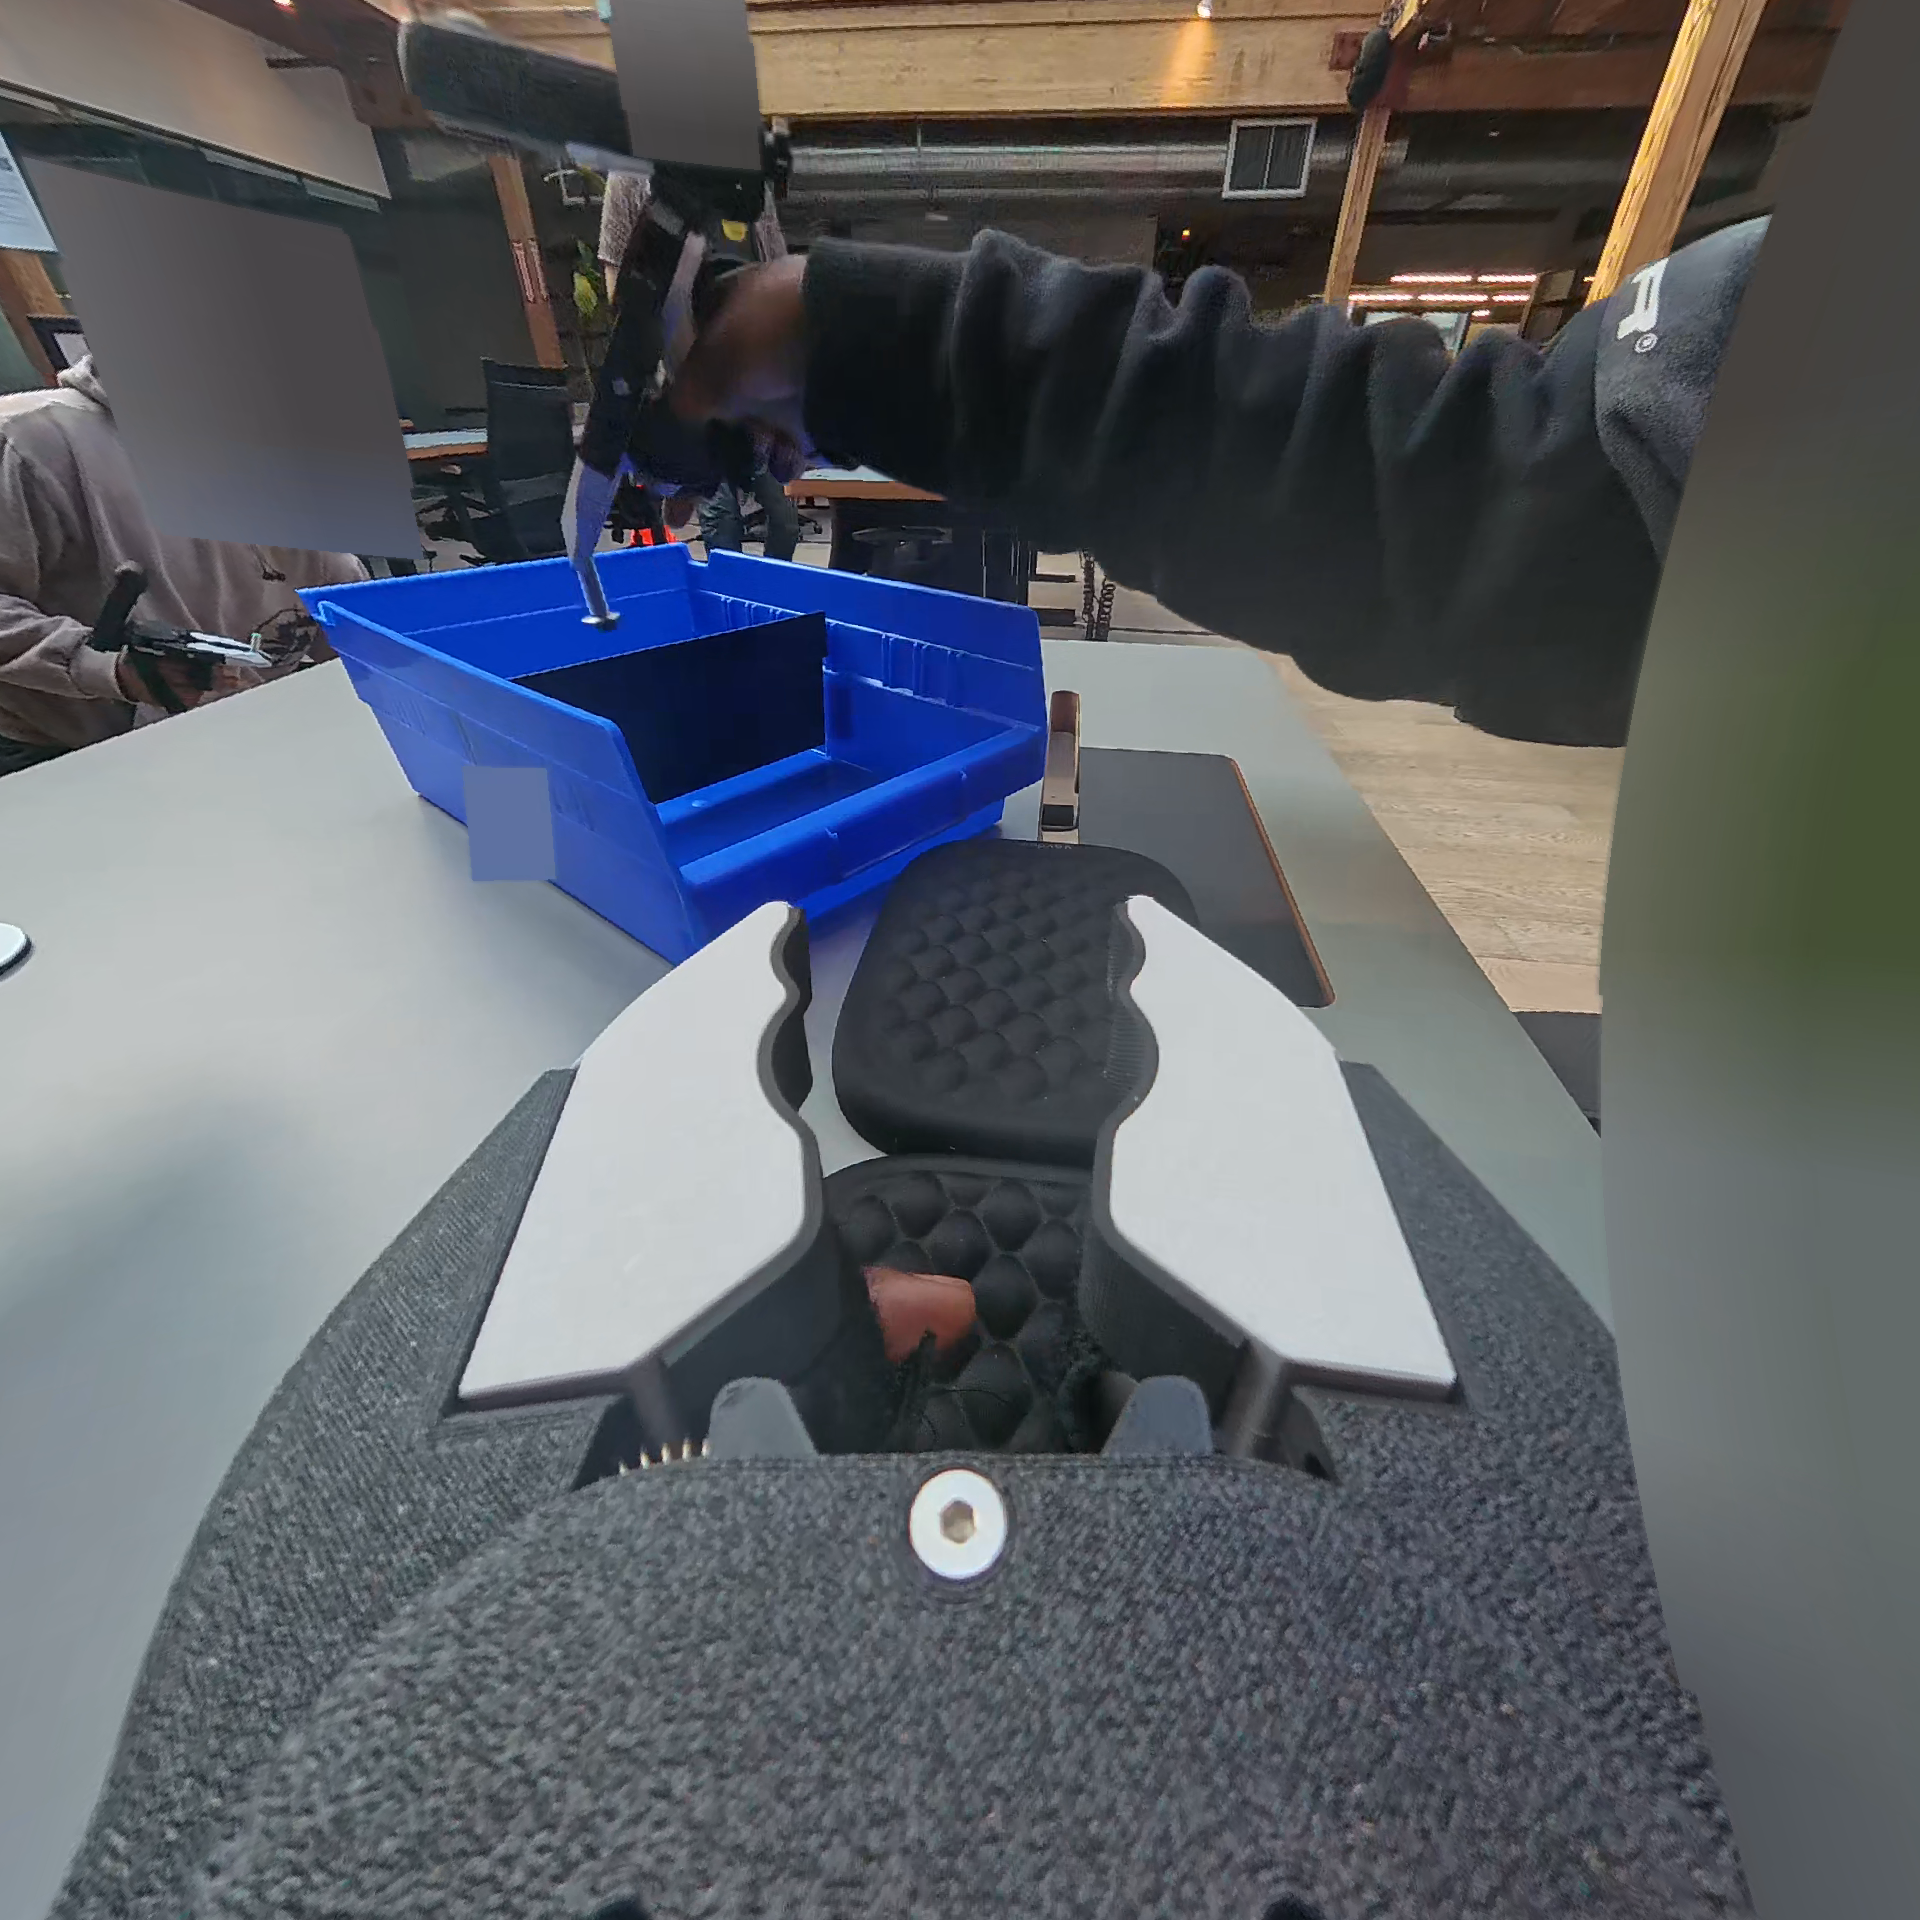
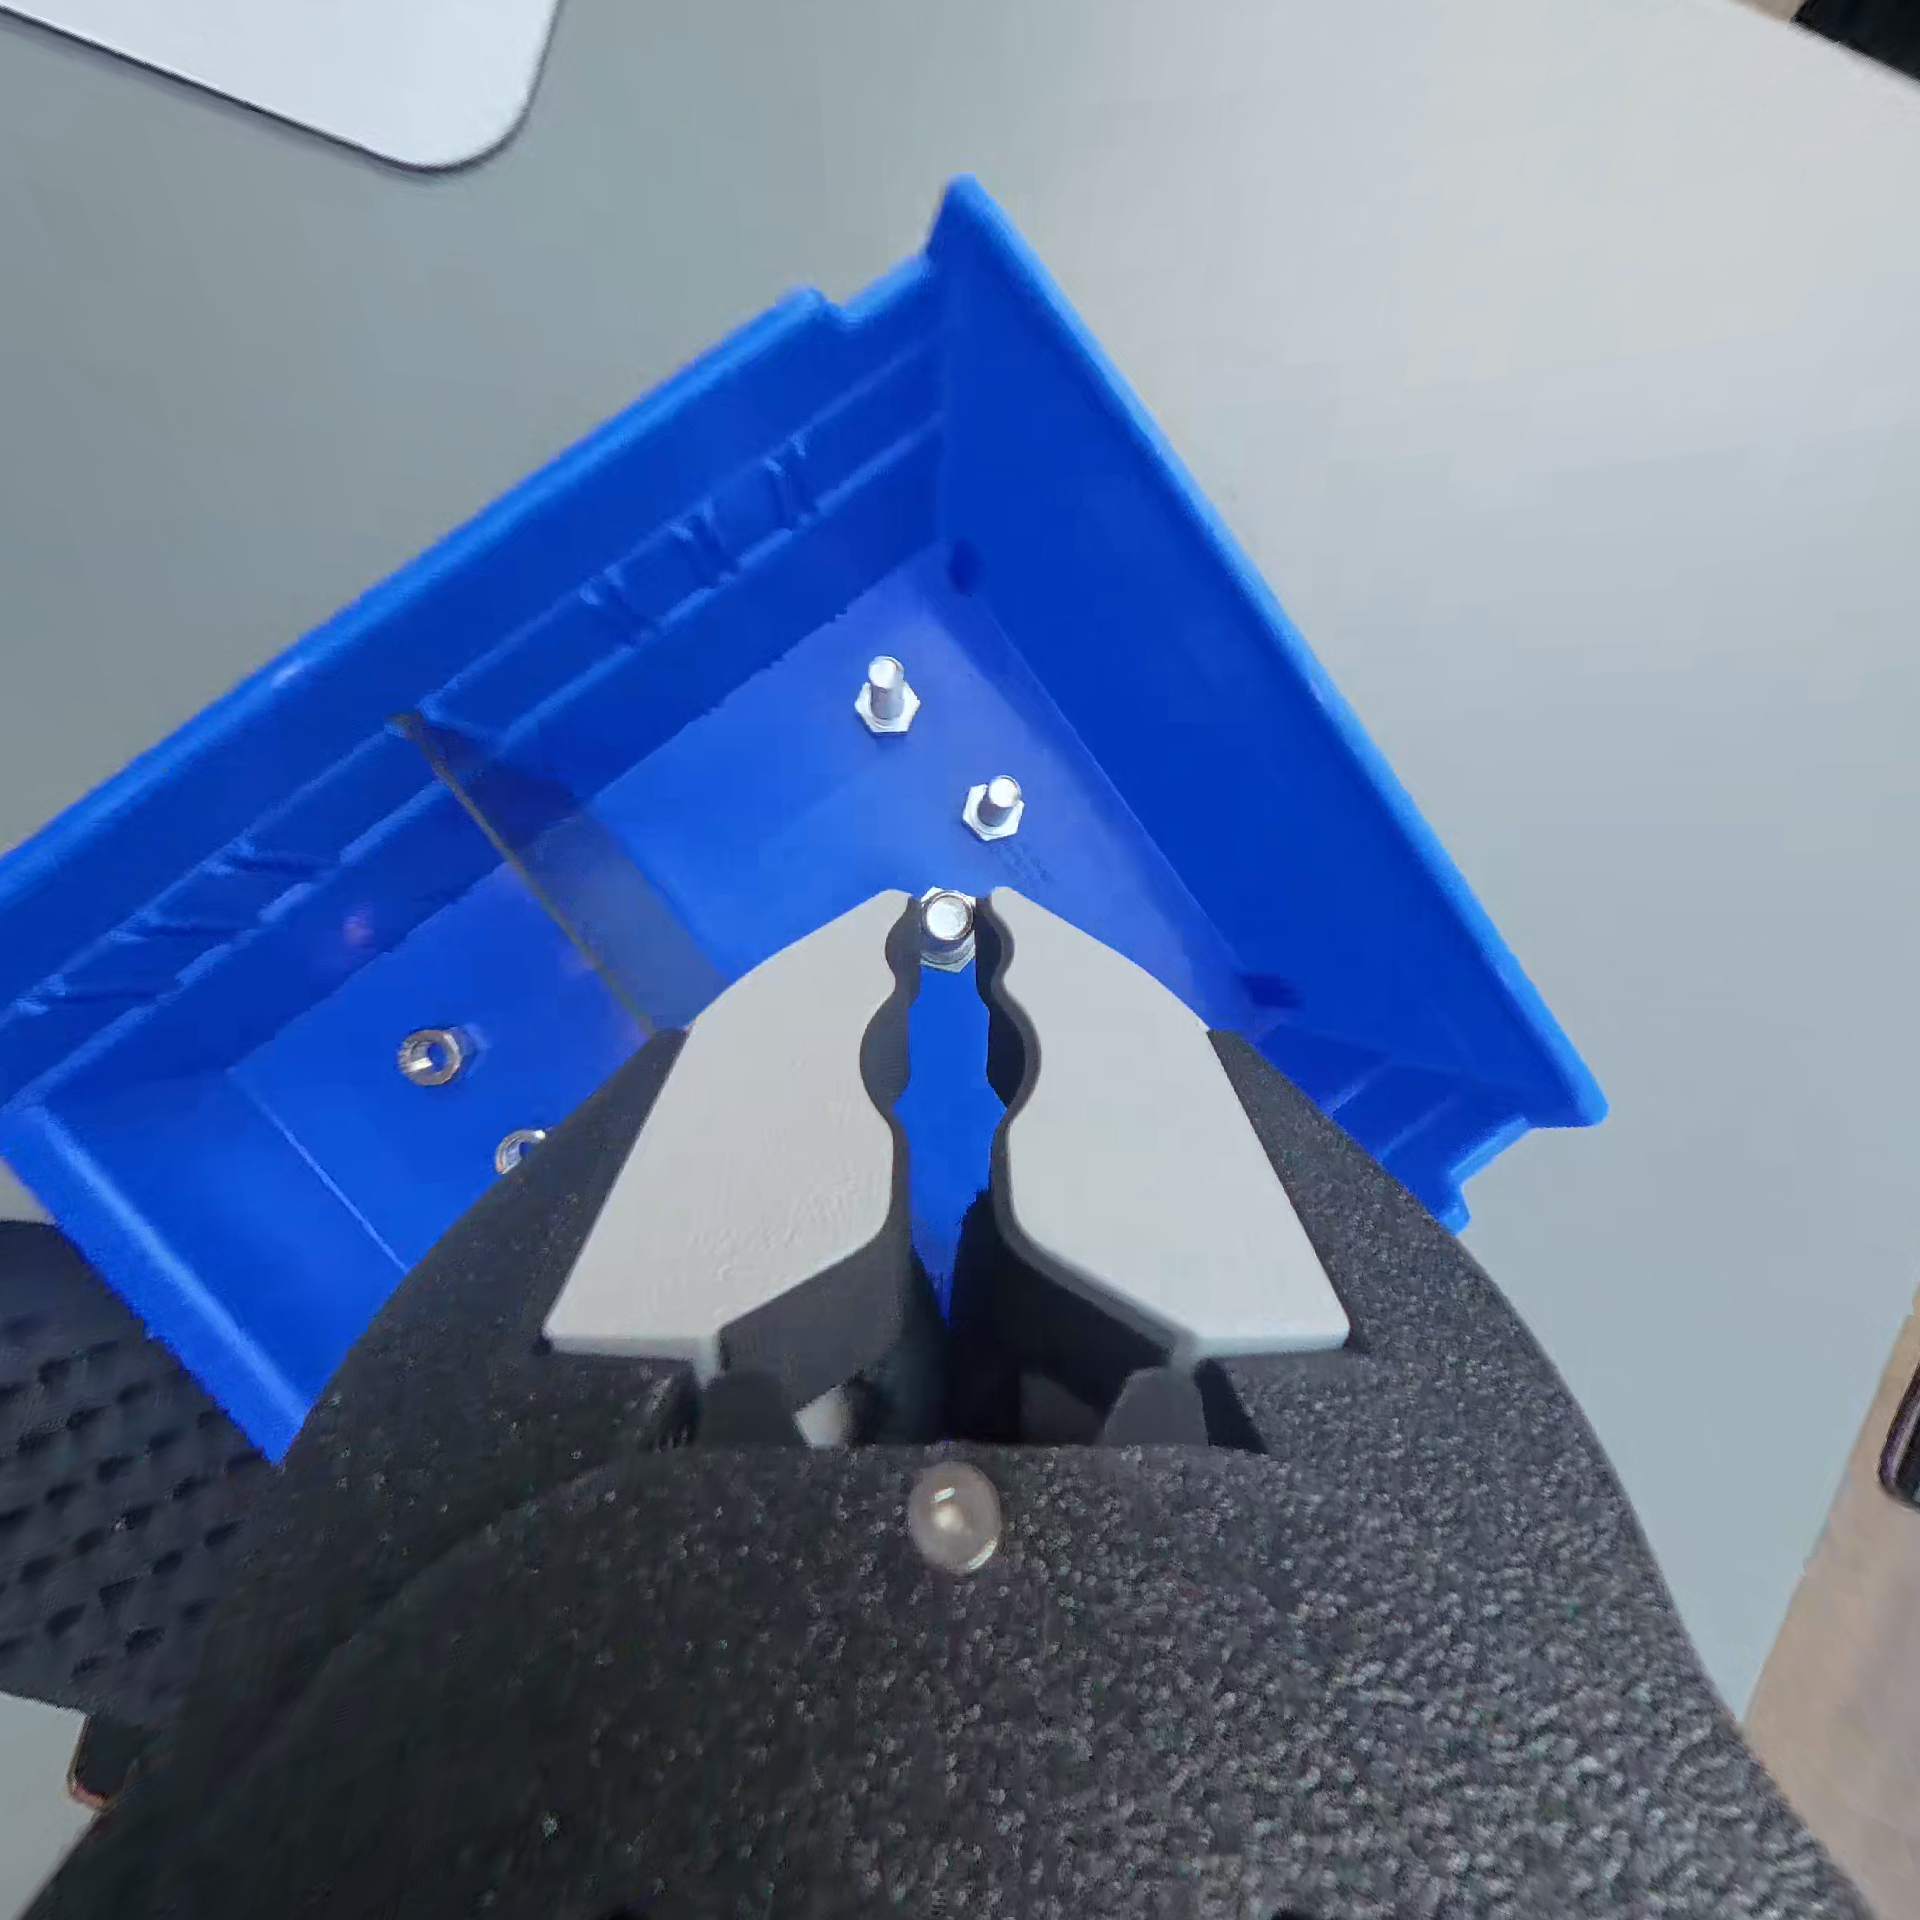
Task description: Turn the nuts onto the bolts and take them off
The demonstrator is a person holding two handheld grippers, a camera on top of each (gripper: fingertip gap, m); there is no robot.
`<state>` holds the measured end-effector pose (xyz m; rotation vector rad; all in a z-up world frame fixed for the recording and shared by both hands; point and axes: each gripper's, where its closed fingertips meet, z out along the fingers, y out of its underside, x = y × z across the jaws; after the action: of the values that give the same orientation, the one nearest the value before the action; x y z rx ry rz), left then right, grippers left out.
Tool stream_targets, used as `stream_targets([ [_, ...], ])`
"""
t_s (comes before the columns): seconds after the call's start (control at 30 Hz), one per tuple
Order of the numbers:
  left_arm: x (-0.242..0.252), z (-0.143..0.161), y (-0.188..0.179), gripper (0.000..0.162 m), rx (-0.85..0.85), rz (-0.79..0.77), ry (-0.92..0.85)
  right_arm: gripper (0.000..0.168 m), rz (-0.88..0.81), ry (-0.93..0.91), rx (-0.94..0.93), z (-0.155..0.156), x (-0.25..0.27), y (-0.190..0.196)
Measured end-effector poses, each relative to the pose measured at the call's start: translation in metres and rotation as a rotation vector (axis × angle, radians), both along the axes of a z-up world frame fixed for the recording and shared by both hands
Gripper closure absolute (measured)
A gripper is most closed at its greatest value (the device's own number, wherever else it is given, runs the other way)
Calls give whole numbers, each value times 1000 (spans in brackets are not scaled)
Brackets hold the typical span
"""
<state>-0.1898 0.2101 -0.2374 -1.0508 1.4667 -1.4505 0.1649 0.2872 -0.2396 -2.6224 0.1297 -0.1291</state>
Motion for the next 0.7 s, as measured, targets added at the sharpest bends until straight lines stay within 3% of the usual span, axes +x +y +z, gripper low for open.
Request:
stream_targets([
  [0.23, 0, 1, 2, 107, -15, 2, -2, 159, -158, 11, -127, -44, 37, -2],
  [0.7, 0, 1, 1, 108, -5, 3, 0, 158, -227, 26, -236, -72, 47, -15],
])
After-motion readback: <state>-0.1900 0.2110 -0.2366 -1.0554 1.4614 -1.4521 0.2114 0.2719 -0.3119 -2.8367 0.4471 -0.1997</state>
